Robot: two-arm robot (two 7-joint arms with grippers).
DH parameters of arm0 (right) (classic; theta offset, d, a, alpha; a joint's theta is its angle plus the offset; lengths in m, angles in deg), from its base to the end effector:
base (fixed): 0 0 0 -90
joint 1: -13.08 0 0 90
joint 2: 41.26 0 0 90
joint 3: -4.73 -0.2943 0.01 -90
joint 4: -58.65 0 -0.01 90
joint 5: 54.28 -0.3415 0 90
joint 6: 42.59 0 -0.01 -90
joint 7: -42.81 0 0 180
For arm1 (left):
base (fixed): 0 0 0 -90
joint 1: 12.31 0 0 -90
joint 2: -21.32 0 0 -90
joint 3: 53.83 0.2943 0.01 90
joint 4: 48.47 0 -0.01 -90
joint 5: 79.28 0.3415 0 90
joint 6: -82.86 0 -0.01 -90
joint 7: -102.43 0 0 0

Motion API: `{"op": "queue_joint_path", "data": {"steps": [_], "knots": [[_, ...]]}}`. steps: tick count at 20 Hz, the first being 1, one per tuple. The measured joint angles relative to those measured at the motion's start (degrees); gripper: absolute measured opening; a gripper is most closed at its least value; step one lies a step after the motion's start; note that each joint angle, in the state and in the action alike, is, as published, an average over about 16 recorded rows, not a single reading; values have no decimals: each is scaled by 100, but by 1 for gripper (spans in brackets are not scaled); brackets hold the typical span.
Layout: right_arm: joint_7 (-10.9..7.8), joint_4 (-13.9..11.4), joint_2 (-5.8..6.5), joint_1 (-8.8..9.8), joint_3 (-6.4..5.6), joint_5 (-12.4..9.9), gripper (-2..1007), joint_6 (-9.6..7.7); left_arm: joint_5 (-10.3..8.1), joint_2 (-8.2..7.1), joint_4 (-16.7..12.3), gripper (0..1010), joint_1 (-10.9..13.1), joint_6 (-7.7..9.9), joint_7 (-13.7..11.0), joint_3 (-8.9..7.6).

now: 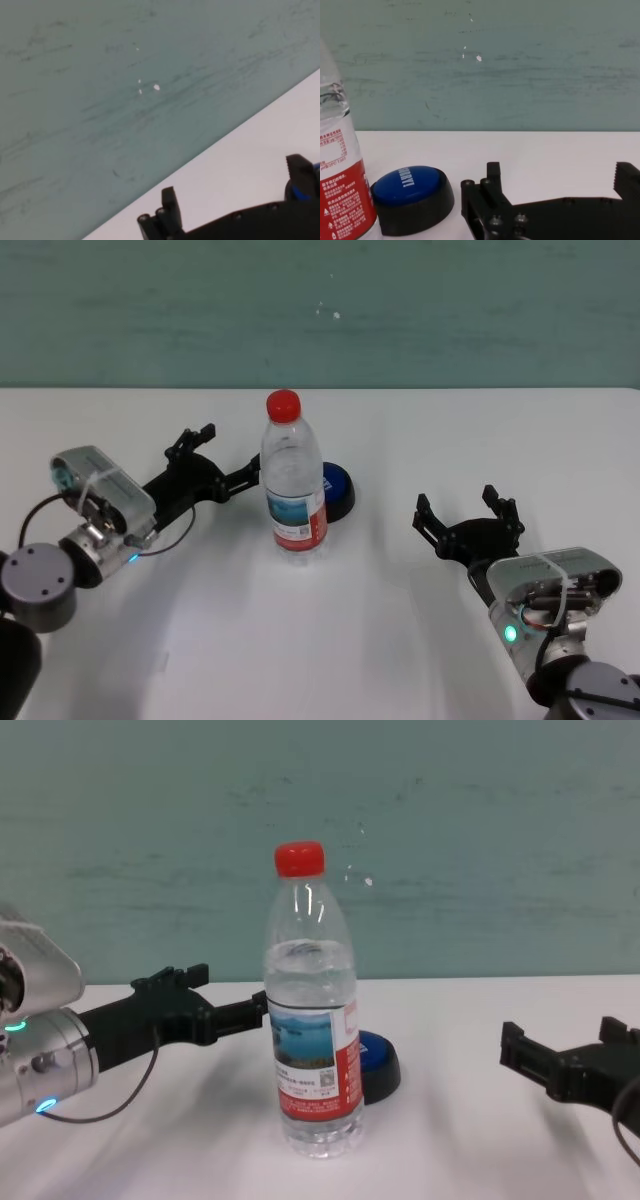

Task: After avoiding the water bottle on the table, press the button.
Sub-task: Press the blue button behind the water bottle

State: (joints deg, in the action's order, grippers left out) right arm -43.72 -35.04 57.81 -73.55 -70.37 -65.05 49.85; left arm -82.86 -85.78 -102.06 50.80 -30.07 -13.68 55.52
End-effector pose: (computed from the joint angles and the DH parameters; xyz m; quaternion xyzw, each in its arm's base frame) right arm 0.3315 0.0473 -0.3124 0.0183 0.0179 -0.6311 0.7753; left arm 0.4750 0.0580 -0.3343 0.0940 -0.1626 0.4356 0.8803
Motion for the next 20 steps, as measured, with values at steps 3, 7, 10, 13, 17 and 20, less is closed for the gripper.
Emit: {"op": "queue_joint_path", "data": {"steps": [3,7,10,13,17,20], "knots": [[0,0,0,0,0,0,1004,0,40,28,47,1000,-48,-20,35,5],[0,0,0,0,0,0,1004,0,82,62,101,1000,-99,-43,74,12],[0,0,0,0,0,0,1004,0,105,80,131,1000,-122,-57,97,16],[0,0,-1,0,0,0,1004,0,121,90,153,1000,-136,-69,115,18],[0,0,-1,0,0,0,1004,0,121,90,153,1000,-135,-72,116,17],[0,0,-1,0,0,0,1004,0,128,85,138,1000,-126,-71,125,16]]}}
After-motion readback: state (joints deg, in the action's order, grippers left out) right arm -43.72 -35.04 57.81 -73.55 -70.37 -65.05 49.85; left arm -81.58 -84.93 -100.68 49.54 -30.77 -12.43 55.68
